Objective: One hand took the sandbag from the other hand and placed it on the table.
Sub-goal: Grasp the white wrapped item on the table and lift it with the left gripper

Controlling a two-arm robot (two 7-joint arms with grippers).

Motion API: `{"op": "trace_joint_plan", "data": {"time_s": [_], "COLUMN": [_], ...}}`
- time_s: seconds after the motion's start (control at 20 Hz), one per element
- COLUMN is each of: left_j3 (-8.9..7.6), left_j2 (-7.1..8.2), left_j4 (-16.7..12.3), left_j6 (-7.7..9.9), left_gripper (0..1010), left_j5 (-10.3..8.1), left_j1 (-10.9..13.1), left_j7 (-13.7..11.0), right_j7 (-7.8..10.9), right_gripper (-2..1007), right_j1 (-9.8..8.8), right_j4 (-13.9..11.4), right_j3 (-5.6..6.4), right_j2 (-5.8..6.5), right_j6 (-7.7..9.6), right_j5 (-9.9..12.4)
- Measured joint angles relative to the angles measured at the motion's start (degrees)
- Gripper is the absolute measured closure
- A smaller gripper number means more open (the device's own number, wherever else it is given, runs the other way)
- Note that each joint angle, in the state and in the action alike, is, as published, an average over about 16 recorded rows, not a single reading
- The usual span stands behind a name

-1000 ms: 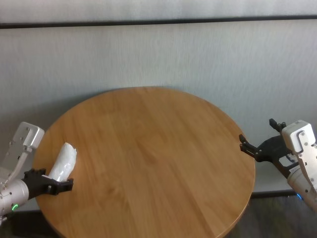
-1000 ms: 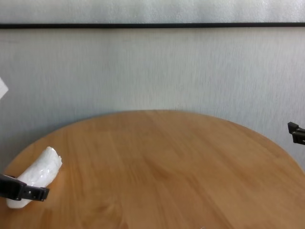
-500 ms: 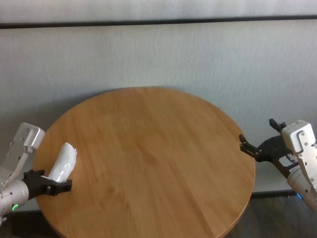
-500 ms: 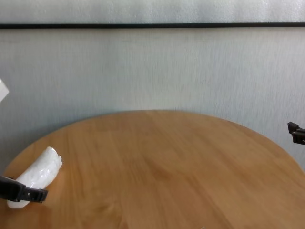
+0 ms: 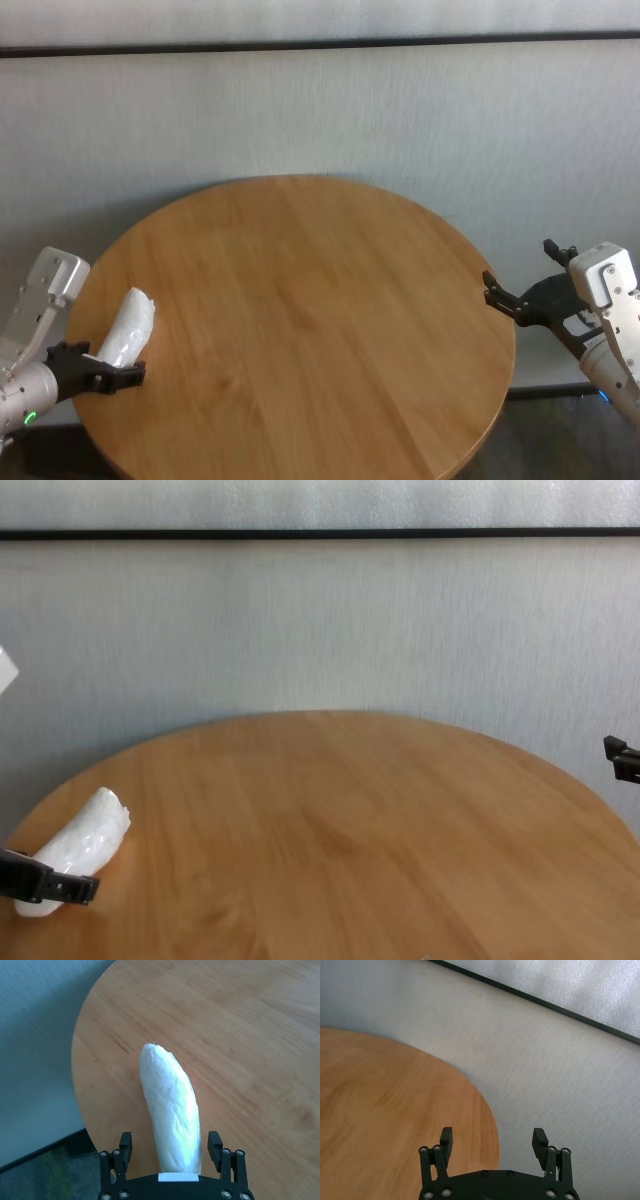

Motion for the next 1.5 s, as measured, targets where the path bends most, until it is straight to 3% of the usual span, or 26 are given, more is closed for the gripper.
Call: {"op": "trace_joint_plan", "data": {"time_s": [0.4, 1.1, 1.5], "left_j3": [0.01, 0.05, 0.06], "left_j2": [0.09, 0.16, 0.19], "left_j4": [-0.2, -0.3, -0.4], "left_j6": [-0.12, -0.27, -0.31], "left_gripper": [129, 494, 593], "left_j5": [-0.11, -0.2, -0.23], "left_j1": [0.1, 0.2, 0.2], "left_j7": [0.0, 0.0, 0.0], "right_j7": [0.0, 0.0, 0.0], "right_gripper": [3, 3, 3], "right_j1": [0.0, 0.0, 0.0], "right_j4": [0.0, 0.0, 0.0], "right_j3": [0.0, 0.0, 0.0], "right_j2": [0.0, 0.0, 0.0], "right_j6": [0.0, 0.0, 0.0], "right_j5": [0.0, 0.0, 0.0]}}
